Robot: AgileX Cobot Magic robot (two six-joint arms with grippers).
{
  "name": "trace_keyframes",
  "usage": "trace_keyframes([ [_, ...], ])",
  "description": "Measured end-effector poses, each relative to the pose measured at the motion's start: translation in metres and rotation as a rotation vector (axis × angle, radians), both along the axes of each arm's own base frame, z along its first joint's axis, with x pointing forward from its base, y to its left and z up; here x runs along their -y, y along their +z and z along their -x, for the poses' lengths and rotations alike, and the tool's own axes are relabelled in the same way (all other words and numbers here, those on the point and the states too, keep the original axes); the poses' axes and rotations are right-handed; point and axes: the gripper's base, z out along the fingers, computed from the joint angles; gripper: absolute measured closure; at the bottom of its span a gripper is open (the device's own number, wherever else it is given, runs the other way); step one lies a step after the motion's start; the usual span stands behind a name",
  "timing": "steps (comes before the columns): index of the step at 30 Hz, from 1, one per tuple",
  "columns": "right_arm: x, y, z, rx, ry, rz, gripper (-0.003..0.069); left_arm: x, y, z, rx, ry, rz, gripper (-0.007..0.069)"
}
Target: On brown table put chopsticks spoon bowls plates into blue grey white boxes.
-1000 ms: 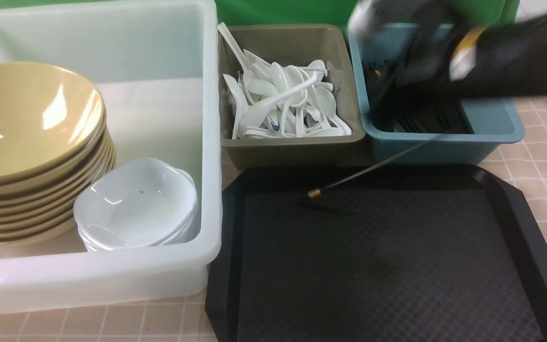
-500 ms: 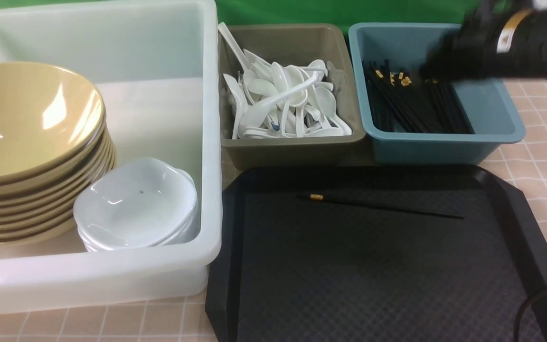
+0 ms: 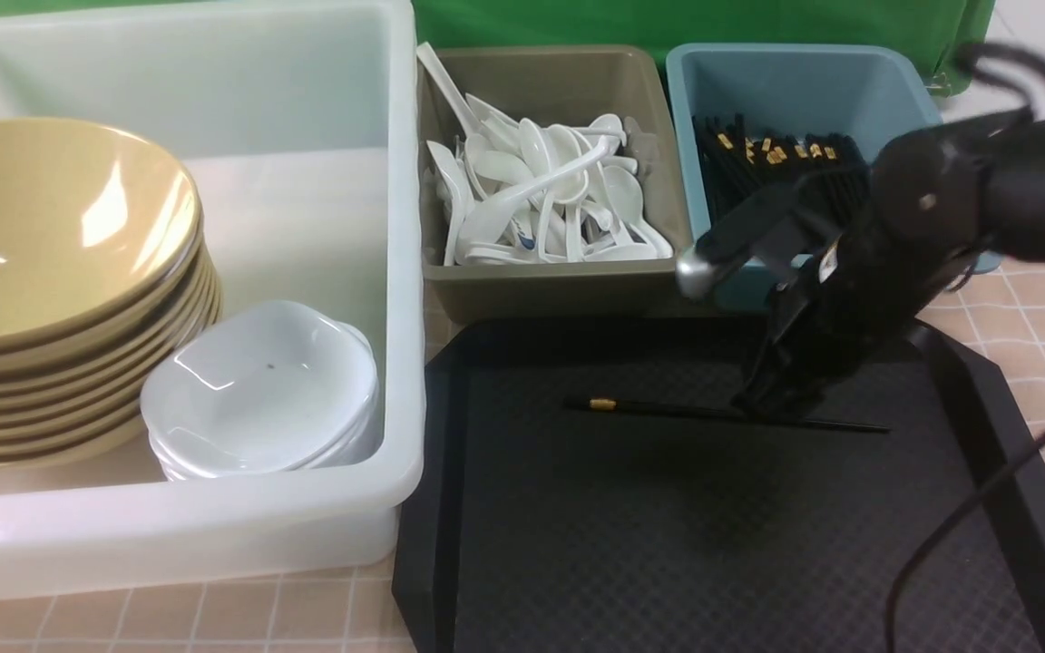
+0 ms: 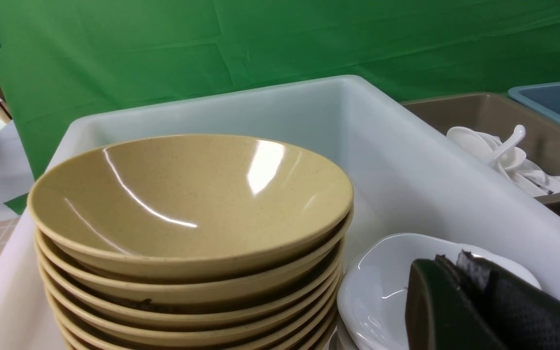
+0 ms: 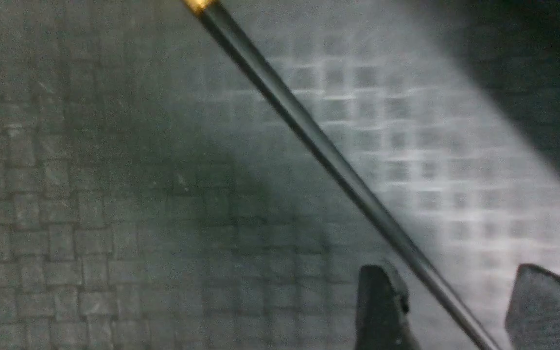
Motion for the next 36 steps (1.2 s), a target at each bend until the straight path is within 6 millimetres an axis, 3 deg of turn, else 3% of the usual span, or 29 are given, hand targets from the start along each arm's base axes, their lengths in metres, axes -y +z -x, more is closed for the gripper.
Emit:
trace_keyframes([
  [5, -0.015, -0.023, -0.005, -0.017, 0.102, 0.020, 0.0300, 0.000, 0.000, 0.000, 0.000, 0.000, 0.000, 0.0622],
  [9, -0.022, -0.027, -0.004, -0.065, 0.162, 0.008, 0.0426, 0.000, 0.000, 0.000, 0.000, 0.000, 0.000, 0.0622],
  [10, -0.024, -0.027, -0.002, -0.086, 0.182, -0.009, 0.0512, 0.000, 0.000, 0.000, 0.000, 0.000, 0.000, 0.0622],
  [12, -0.027, -0.026, 0.002, -0.124, 0.180, -0.045, 0.0587, 0.000, 0.000, 0.000, 0.000, 0.000, 0.000, 0.0622],
  [15, -0.030, -0.023, 0.007, -0.160, 0.177, -0.075, 0.0600, 0.000, 0.000, 0.000, 0.000, 0.000, 0.000, 0.0622],
  [20, -0.026, 0.020, 0.020, -0.090, 0.200, -0.110, 0.0603, 0.000, 0.000, 0.000, 0.000, 0.000, 0.000, 0.0622],
  [22, -0.020, 0.071, 0.027, 0.119, 0.192, -0.171, 0.0603, 0.000, 0.000, 0.000, -0.001, 0.000, 0.000, 0.0622],
  [24, -0.017, 0.093, 0.029, 0.233, 0.167, -0.207, 0.0603, 0.000, 0.000, 0.000, -0.001, 0.000, 0.000, 0.0622],
  [25, -0.010, 0.132, 0.029, 0.464, 0.112, -0.280, 0.0603, 0.000, 0.000, 0.000, -0.001, 0.000, 0.000, 0.0622],
  [26, -0.009, 0.136, 0.029, 0.491, 0.104, -0.287, 0.0603, 0.000, 0.000, 0.000, -0.001, 0.000, 0.000, 0.0622],
  [27, 0.000, 0.166, 0.026, 0.714, 0.038, -0.353, 0.0603, 0.000, 0.000, 0.000, 0.002, 0.001, 0.000, 0.0622],
  [28, 0.002, 0.169, 0.026, 0.737, 0.031, -0.358, 0.0603, 0.000, 0.000, 0.000, 0.002, 0.001, 0.000, 0.0622],
  [29, 0.009, 0.184, 0.020, 0.881, -0.018, -0.390, 0.0603, 0.000, 0.000, 0.000, 0.005, 0.002, 0.000, 0.0622],
  [32, 0.023, 0.186, -0.004, 1.065, -0.120, -0.409, 0.0602, 0.000, 0.001, 0.000, 0.009, 0.004, 0.000, 0.0622],
  [35, 0.031, 0.167, -0.026, 1.084, -0.201, -0.416, 0.0589, 0.000, 0.000, 0.000, 0.001, 0.001, 0.000, 0.0622],
  [36, 0.036, 0.141, -0.046, 1.062, -0.265, -0.417, 0.0564, 0.001, -0.003, 0.000, -0.028, -0.012, -0.001, 0.0622],
])
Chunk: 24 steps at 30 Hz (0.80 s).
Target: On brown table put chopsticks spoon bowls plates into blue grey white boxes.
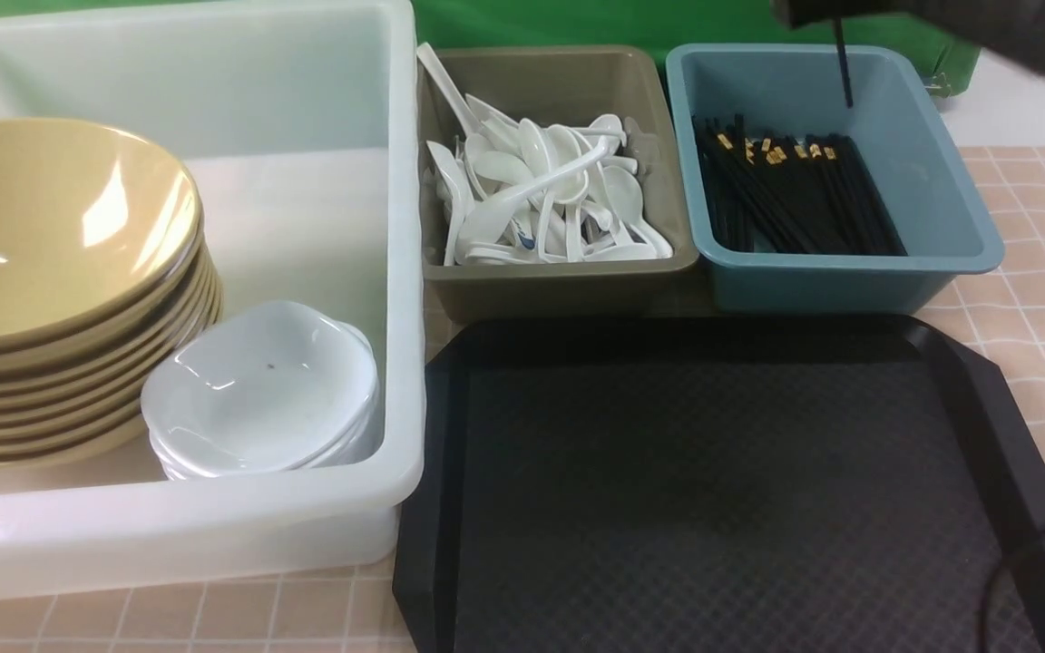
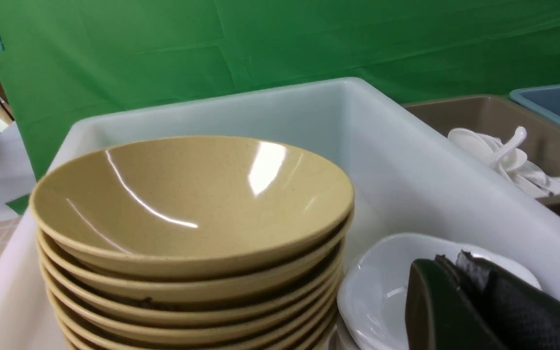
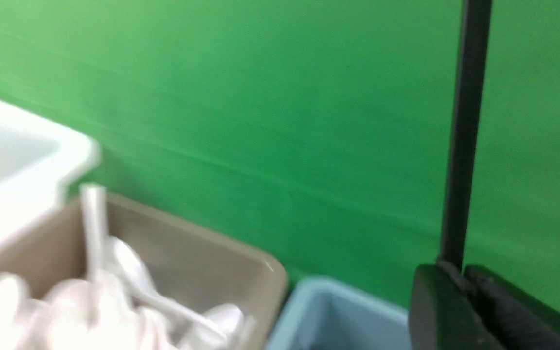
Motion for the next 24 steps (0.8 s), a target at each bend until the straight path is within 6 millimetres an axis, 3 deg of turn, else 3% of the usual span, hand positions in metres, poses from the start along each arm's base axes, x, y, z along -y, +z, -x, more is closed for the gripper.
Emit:
trace_keyframes([
  [1, 0.003, -0.016, -0.010, -0.033, -0.022, -0.019, 0.0542, 0.001, -0.002, 0.000, -0.020, -0.009, -0.001, 0.0622],
  [2, 0.004, -0.019, -0.012, -0.040, -0.025, -0.017, 0.0542, 0.001, -0.002, 0.000, -0.020, -0.009, -0.001, 0.0622],
  [4, 0.011, -0.056, -0.026, -0.168, -0.062, -0.076, 0.0456, 0.003, -0.007, 0.001, -0.075, -0.032, -0.005, 0.0622],
  [8, 0.014, -0.073, -0.025, -0.317, -0.078, -0.153, 0.0321, 0.005, -0.012, 0.003, -0.135, -0.057, -0.009, 0.0622],
  [13, 0.016, -0.037, -0.004, -0.331, -0.046, -0.165, 0.0303, 0.006, -0.016, 0.004, -0.179, -0.075, -0.012, 0.0622],
  [16, 0.020, 0.028, 0.035, -0.181, 0.015, -0.093, 0.0407, 0.007, -0.017, 0.004, -0.187, -0.079, -0.013, 0.0622],
  [19, 0.020, 0.079, 0.080, 0.008, 0.068, -0.004, 0.0520, 0.007, -0.017, 0.004, -0.189, -0.078, -0.015, 0.0622],
  [20, 0.020, 0.085, 0.086, 0.034, 0.076, 0.016, 0.0537, 0.007, -0.017, 0.004, -0.189, -0.078, -0.015, 0.0622],
  [21, 0.021, 0.100, 0.114, 0.102, 0.101, 0.047, 0.0594, 0.007, -0.017, 0.004, -0.190, -0.079, -0.015, 0.0622],
  [23, 0.025, 0.105, 0.152, 0.154, 0.131, 0.072, 0.0622, 0.007, -0.017, 0.004, -0.191, -0.079, -0.015, 0.0622],
  [24, 0.025, 0.105, 0.155, 0.157, 0.134, 0.074, 0.0622, 0.007, -0.017, 0.004, -0.191, -0.079, -0.015, 0.0622],
])
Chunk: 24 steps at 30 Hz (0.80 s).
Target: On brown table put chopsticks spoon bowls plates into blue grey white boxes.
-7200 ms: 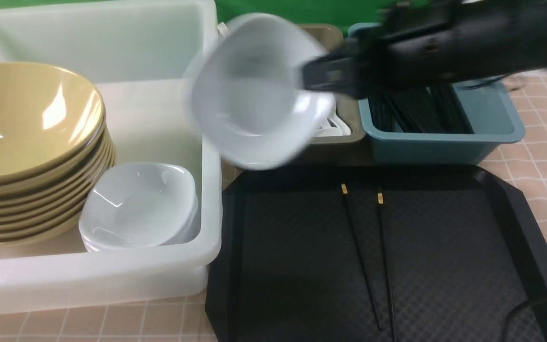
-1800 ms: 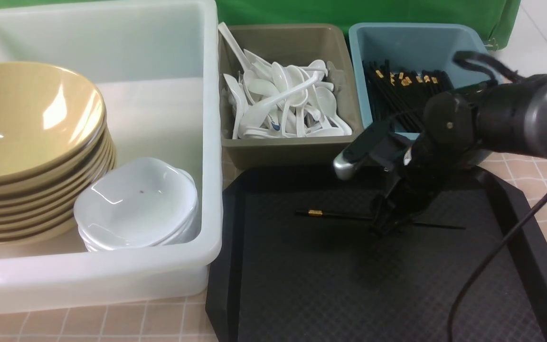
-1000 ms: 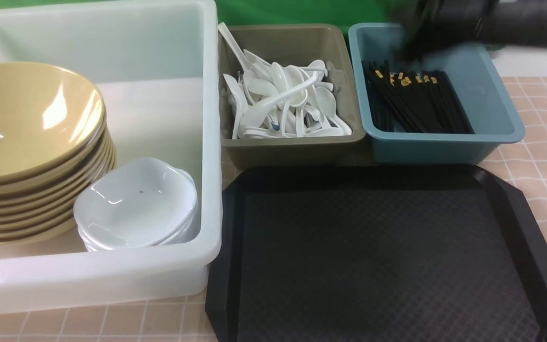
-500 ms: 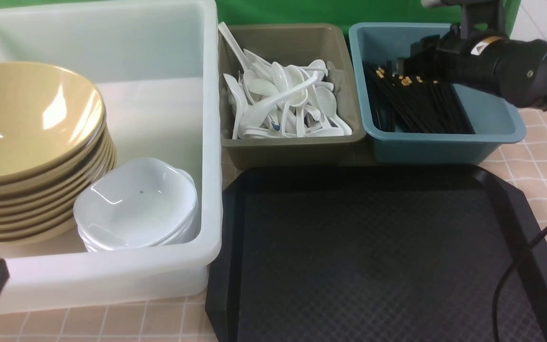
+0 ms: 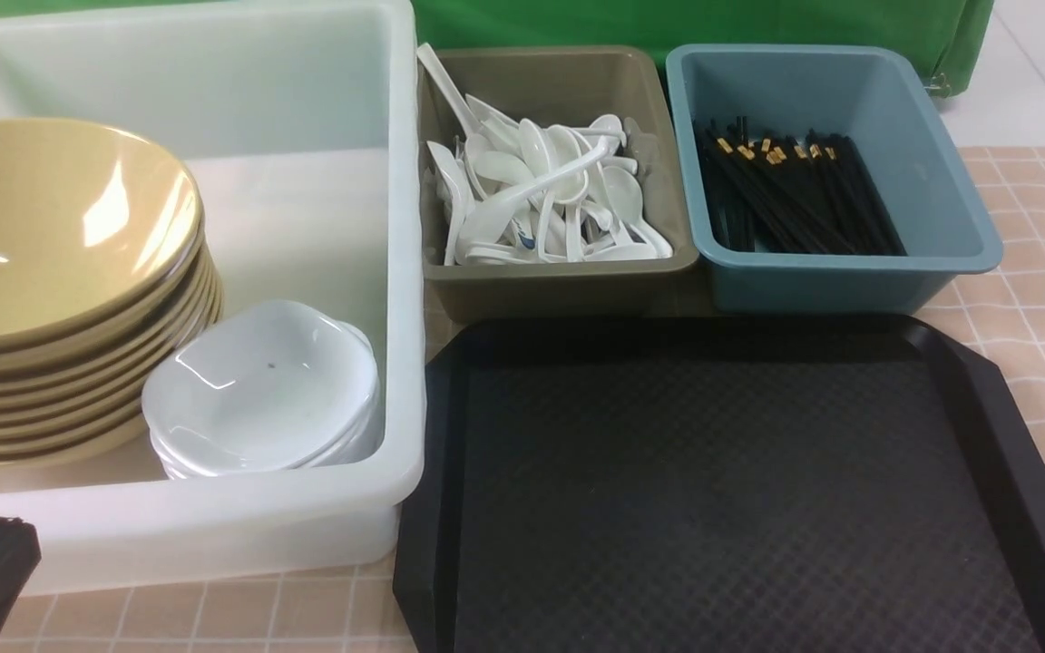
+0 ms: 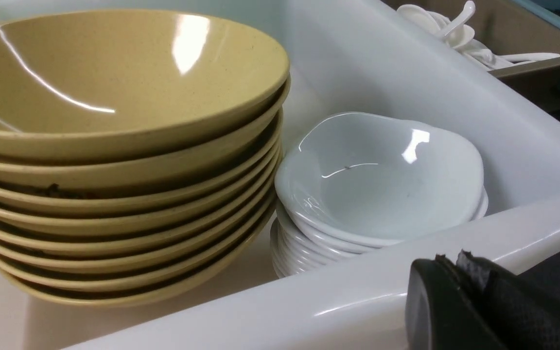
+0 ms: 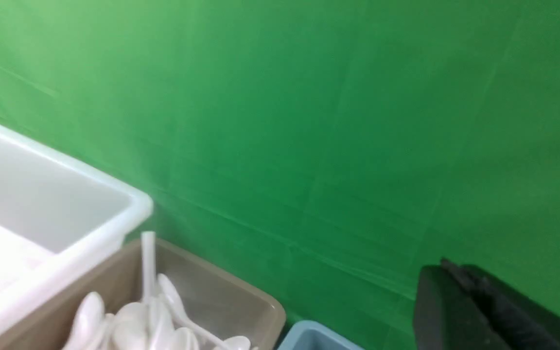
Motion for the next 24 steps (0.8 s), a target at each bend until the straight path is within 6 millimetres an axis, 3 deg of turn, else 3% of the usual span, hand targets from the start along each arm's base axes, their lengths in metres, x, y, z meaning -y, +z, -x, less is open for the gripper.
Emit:
trace_keyframes([
  [2, 0.007, -0.012, 0.045, 0.025, 0.036, 0.003, 0.0622, 0.000, 0.000, 0.000, 0.000, 0.000, 0.000, 0.0622],
  [3, 0.008, -0.014, 0.048, 0.026, 0.039, 0.004, 0.0622, 0.000, 0.000, 0.000, 0.000, 0.000, 0.000, 0.0622],
  [4, 0.013, -0.027, 0.070, 0.035, 0.051, 0.001, 0.0622, 0.000, 0.000, 0.000, 0.000, 0.000, 0.000, 0.0622],
  [7, 0.024, -0.067, 0.100, 0.016, 0.053, -0.014, 0.0622, 0.000, 0.000, 0.000, 0.000, 0.000, 0.000, 0.0622],
  [8, 0.029, -0.094, 0.109, -0.011, 0.046, -0.006, 0.0622, 0.000, 0.000, 0.000, 0.000, 0.000, 0.000, 0.0622],
  [9, 0.029, -0.104, 0.110, -0.031, 0.045, 0.001, 0.0622, 0.000, 0.000, 0.000, 0.000, 0.000, 0.000, 0.0622],
  [13, 0.040, -0.187, 0.131, -0.147, 0.023, 0.032, 0.0622, 0.000, 0.000, 0.000, 0.000, 0.000, 0.000, 0.0622],
  [16, 0.044, -0.220, 0.139, -0.217, 0.014, 0.039, 0.0622, 0.000, 0.000, 0.000, 0.000, 0.000, 0.000, 0.0622],
  [21, 0.048, -0.259, 0.149, -0.324, 0.007, 0.066, 0.0620, 0.000, 0.000, 0.000, 0.000, 0.000, 0.000, 0.0622],
  [24, 0.048, -0.264, 0.150, -0.354, 0.011, 0.074, 0.0619, 0.000, 0.000, 0.000, 0.000, 0.000, 0.000, 0.0622],
])
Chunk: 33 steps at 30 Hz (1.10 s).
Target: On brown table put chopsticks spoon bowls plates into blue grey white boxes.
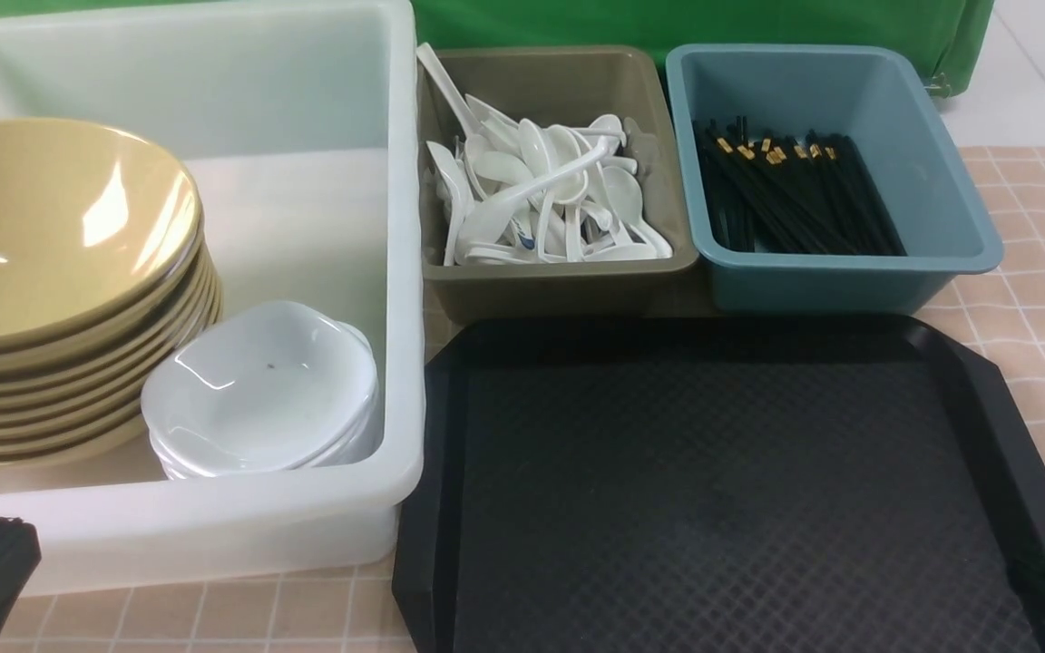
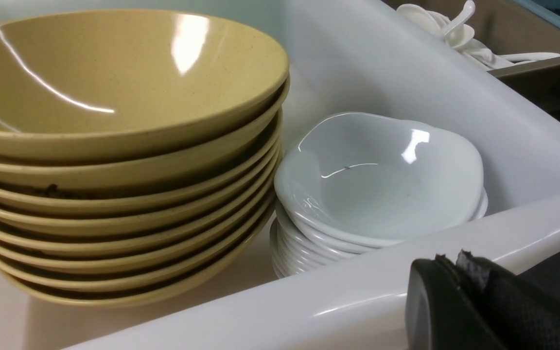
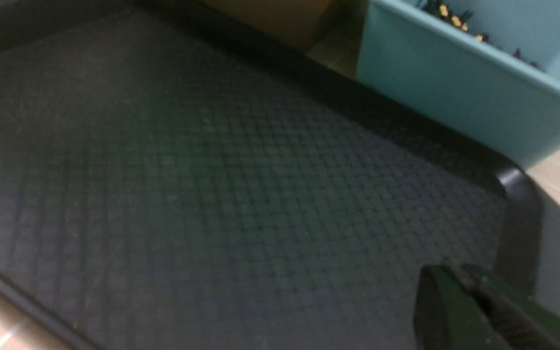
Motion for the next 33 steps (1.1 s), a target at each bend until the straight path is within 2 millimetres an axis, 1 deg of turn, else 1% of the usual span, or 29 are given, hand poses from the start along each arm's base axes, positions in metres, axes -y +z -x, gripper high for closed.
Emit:
trace_keyframes([
  [5, -0.001, -0.004, 0.003, -0.057, 0.011, -0.003, 0.0616, 0.000, 0.000, 0.000, 0.000, 0.000, 0.000, 0.0622],
  [7, 0.000, -0.006, 0.004, -0.088, -0.004, -0.038, 0.0616, 0.000, 0.000, 0.000, 0.000, 0.000, 0.000, 0.0622],
  [9, 0.001, -0.004, 0.006, -0.084, -0.021, -0.062, 0.0615, 0.000, 0.000, 0.000, 0.000, 0.000, 0.000, 0.0622],
  [13, 0.006, 0.001, 0.010, -0.016, -0.059, -0.095, 0.0613, 0.000, 0.000, 0.000, 0.000, 0.000, 0.000, 0.0622],
  [14, 0.009, 0.006, 0.013, 0.049, -0.077, -0.100, 0.0612, 0.000, 0.000, 0.000, 0.000, 0.000, 0.000, 0.0622],
  [17, 0.016, 0.012, 0.020, 0.154, -0.128, -0.089, 0.0612, 0.000, 0.000, 0.000, 0.000, 0.000, 0.000, 0.0622],
  [18, 0.016, 0.012, 0.021, 0.160, -0.128, -0.089, 0.0612, 0.000, 0.000, 0.000, 0.000, 0.000, 0.000, 0.0622],
  [20, 0.022, 0.014, 0.026, 0.202, -0.197, -0.104, 0.0610, 0.000, 0.000, 0.000, 0.000, 0.000, 0.000, 0.0622],
  [21, 0.023, 0.013, 0.027, 0.198, -0.211, -0.107, 0.0610, 0.000, 0.000, 0.000, -0.001, 0.000, 0.000, 0.0622],
  [22, 0.026, 0.010, 0.029, 0.168, -0.268, -0.146, 0.0611, 0.000, 0.000, 0.000, 0.000, 0.000, 0.001, 0.0622],
  [25, 0.032, 0.004, 0.030, 0.099, -0.389, -0.189, 0.0610, 0.000, 0.000, 0.000, 0.000, 0.000, 0.000, 0.0622],
  [29, 0.036, 0.003, 0.030, 0.092, -0.473, -0.190, 0.0606, 0.000, 0.000, 0.000, -0.001, 0.000, 0.000, 0.0622],
  [33, 0.037, 0.003, 0.030, 0.093, -0.493, -0.190, 0.0602, 0.000, 0.000, 0.000, -0.001, 0.000, 0.000, 0.0622],
])
